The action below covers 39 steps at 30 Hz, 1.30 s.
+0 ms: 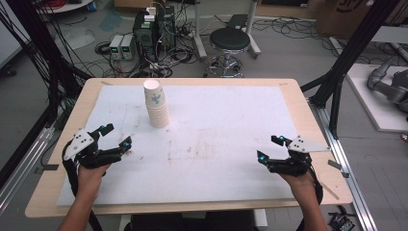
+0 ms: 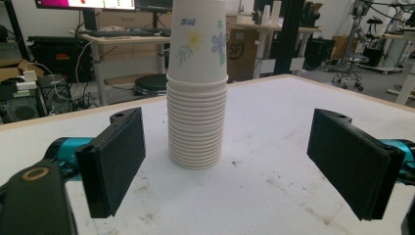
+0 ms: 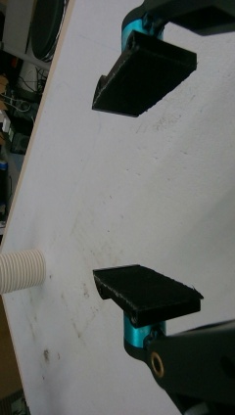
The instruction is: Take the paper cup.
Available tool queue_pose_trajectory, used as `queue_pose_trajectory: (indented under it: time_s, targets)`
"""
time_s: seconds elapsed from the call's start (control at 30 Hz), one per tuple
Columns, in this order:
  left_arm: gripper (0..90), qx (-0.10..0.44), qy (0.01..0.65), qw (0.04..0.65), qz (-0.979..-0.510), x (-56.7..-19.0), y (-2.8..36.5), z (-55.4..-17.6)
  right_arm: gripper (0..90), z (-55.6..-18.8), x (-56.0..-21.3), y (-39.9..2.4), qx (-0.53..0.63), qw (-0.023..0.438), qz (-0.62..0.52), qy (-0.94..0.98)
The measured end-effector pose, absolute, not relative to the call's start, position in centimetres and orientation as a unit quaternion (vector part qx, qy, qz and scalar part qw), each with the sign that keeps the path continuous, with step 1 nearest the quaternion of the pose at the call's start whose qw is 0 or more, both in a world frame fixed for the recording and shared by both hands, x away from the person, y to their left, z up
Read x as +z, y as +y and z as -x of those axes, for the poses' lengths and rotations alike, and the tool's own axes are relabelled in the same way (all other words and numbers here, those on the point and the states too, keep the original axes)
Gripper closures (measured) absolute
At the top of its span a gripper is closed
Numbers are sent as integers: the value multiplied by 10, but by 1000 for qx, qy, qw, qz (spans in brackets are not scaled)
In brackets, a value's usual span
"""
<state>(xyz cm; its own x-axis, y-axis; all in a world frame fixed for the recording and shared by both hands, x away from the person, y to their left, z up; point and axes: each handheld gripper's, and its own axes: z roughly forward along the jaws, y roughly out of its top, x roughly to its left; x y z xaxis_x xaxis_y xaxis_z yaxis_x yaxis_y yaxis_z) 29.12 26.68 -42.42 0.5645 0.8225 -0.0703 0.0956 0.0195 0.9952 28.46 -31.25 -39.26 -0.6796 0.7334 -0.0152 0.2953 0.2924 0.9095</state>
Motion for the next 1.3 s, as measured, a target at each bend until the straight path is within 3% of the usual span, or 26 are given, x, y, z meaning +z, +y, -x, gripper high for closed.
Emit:
queue_pose_trajectory:
  time_s: [1.3]
  targets:
    - [141,277,359,617,-643,-412,257,-293,198,-285,-389,-303,496,211,-323,778]
